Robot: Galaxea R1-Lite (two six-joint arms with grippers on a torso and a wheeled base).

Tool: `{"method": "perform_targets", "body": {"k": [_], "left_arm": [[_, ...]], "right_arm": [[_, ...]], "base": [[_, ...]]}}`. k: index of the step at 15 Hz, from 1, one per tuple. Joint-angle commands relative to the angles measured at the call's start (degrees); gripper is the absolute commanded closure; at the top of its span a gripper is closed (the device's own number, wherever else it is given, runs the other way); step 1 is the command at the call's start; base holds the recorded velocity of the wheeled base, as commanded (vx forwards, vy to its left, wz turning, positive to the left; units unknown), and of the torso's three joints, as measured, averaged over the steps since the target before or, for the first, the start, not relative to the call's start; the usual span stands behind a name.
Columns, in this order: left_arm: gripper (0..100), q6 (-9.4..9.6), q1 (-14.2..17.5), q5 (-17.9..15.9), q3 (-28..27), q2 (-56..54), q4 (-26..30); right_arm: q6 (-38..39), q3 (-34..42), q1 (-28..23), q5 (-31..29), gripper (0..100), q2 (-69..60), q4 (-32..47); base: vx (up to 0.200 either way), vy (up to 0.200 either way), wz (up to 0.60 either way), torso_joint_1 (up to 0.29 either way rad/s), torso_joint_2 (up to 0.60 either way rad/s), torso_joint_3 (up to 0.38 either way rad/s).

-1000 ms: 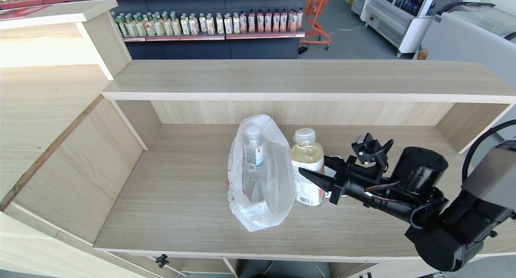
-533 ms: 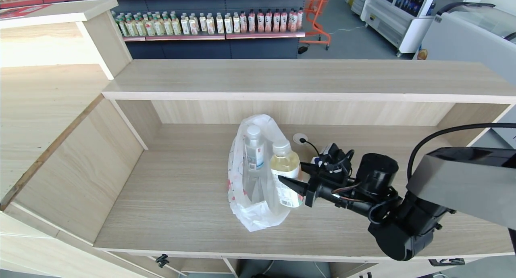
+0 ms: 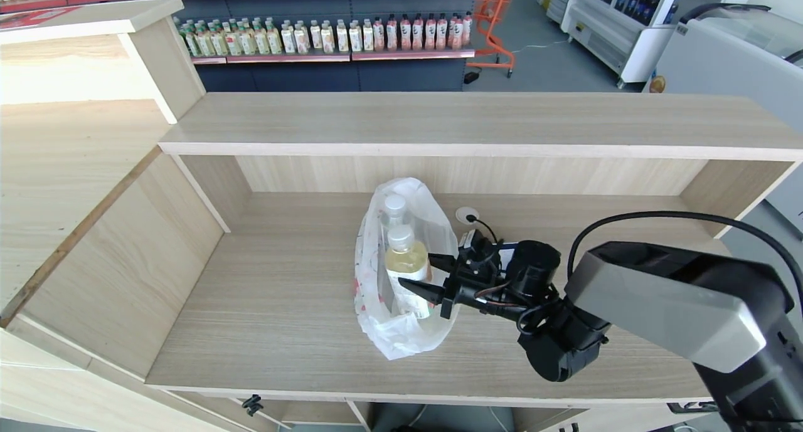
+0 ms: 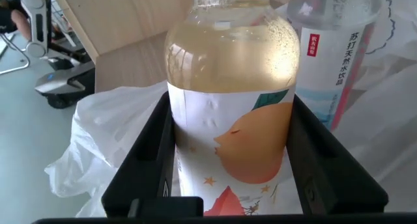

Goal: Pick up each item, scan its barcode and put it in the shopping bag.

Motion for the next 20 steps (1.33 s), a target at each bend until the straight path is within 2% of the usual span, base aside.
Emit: {"method": "perform_targets", "body": {"k": [1,10,11,15,20], "left_arm": [[0,0.02,0.0,0.0,0.0,0.0,0.0],[0,0.02,0.0,-0.1,0.0,0.1,0.0],[0,0.02,0.0,0.0,0.0,0.1,0.0],[0,0.02,0.0,0.0,0.0,0.1,0.0],[0,0.02,0.0,0.0,0.0,0.0,0.0]], "right_arm": [[-0.1,-4.5,1.0,0.0,100,4.6,-0.1],[-1.3,-9.2,1.4,-0.2,100,9.0,-0.1],[-1.4,-9.1,1.4,-0.3,0,9.0,-0.1],[-0.1,-8.2,0.9,0.1,0,6.5,-0.1],[10.7,0.5,0.4,0.2,0,-5.8,-0.1]], "base": [[0.0,0.0,0.0,0.0,0.0,0.0],[0.0,0.0,0.0,0.0,0.0,0.0],[0.0,0.0,0.0,0.0,0.0,0.0],[0.0,0.0,0.0,0.0,0.0,0.0],[0.0,0.0,0.0,0.0,0.0,0.0]]}}
